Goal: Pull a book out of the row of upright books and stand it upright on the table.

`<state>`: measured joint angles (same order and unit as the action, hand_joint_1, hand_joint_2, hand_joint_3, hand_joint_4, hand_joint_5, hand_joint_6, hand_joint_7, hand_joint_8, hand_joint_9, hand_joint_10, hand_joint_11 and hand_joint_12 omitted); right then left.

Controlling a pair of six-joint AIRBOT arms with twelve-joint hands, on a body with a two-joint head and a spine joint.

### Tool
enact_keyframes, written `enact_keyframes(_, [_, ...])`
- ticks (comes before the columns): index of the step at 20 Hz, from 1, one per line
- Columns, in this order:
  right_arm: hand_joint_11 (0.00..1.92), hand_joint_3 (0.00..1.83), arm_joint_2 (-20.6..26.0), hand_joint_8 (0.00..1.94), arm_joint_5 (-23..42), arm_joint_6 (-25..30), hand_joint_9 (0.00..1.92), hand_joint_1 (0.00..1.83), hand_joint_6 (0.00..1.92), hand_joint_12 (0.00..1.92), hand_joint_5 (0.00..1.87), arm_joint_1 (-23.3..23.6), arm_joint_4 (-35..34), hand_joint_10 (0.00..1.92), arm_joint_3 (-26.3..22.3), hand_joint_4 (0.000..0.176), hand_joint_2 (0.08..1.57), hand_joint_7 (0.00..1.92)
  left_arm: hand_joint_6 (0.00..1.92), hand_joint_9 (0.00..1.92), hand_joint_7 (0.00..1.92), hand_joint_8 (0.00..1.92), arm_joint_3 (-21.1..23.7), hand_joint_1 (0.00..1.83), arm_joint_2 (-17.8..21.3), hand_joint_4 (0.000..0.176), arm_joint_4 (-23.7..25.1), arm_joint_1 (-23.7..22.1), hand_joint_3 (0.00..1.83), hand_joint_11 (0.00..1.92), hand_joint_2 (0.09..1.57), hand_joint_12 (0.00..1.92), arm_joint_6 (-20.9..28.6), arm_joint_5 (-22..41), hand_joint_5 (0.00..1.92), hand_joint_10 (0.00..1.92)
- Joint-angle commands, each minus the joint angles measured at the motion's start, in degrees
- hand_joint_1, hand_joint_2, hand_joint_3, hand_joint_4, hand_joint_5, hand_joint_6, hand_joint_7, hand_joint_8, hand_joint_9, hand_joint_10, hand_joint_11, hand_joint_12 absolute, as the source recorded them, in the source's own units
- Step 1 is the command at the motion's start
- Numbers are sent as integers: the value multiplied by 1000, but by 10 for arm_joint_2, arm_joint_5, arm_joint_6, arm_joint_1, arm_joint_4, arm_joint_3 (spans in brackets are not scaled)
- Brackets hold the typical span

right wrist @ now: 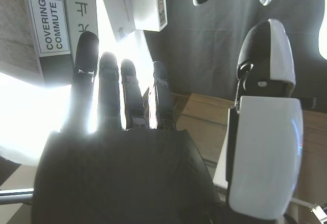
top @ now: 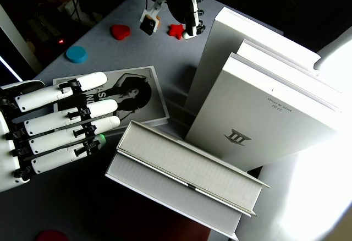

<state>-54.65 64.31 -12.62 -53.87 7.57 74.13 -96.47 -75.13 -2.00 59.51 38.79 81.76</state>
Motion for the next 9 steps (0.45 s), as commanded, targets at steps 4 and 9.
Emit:
enact_keyframes(4, [0, 1, -2, 2, 67, 11, 152, 847, 0, 1278, 135, 8, -18, 8, -2, 113, 878, 83, 0, 339, 262, 0, 0, 809, -4, 109, -24, -6, 8, 0, 888, 1551, 6, 67, 316, 9])
enact_keyframes(9, [0, 0, -3, 0, 67, 13, 148, 841, 0, 1318, 137, 8, -15, 3, -2, 110, 868, 66, 3, 381, 305, 12, 1, 829, -5, 100, -24, -7, 3, 0, 888, 1583, 6, 71, 322, 21])
